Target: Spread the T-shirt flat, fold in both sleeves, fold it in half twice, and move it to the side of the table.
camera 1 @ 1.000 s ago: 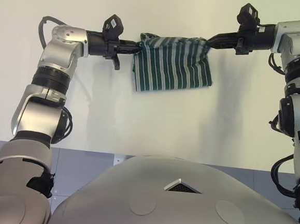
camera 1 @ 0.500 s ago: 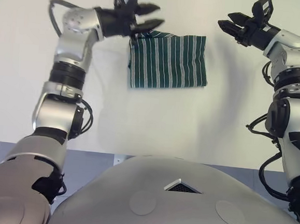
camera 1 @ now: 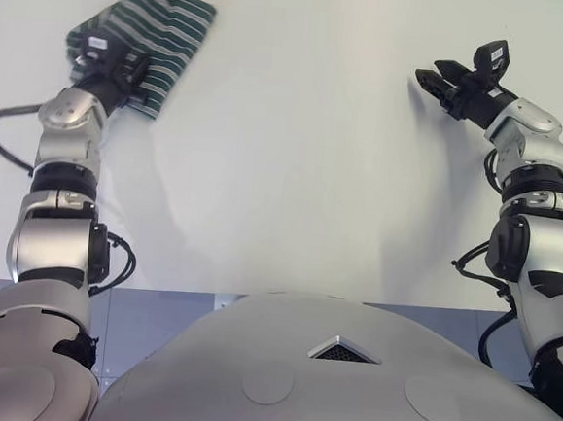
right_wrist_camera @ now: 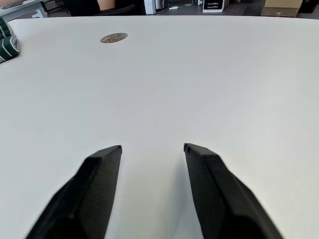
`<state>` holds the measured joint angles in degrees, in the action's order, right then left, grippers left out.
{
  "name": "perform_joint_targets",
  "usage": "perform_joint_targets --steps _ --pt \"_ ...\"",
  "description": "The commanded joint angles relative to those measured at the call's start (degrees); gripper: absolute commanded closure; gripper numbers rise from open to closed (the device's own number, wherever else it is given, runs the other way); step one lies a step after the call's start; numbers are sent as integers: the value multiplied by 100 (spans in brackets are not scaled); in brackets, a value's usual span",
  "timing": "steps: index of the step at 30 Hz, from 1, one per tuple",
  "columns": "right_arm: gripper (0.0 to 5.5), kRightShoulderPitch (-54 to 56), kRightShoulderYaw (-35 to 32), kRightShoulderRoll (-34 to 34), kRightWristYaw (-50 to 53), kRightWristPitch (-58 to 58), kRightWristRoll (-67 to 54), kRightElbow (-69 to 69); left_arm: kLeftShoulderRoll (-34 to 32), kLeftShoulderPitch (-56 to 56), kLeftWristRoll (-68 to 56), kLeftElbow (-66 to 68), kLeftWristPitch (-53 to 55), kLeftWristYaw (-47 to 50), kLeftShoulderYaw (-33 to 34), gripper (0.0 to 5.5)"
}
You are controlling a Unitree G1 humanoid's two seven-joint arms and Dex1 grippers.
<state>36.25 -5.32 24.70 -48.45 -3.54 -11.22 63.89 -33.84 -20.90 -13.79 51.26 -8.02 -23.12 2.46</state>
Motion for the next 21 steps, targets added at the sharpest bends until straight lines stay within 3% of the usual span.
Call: perform_joint_targets --steps 1,3,7,12,21 --pt "316 -166 -769 -187 1088 -422 -431 -372 741 1666 -89 -1360 409 807 319 370" --pt "316 -201 -1074 -239 1658 -832 -512 -474 458 1550 56 -2345 -89 1162 715 370" --pt "316 -274 -1316 -242 2381 -1408 -434 -438 227 1312 23 -3540 87 1698 1467 370" --pt "316 -367 -1173 -458 2930 -1835 -152 -428 473 1211 601 -4222 353 1571 832 370" --pt "316 -187 -1185 -571 3244 -2007 -54 -380 1038 744 706 -4248 604 1943 886 370"
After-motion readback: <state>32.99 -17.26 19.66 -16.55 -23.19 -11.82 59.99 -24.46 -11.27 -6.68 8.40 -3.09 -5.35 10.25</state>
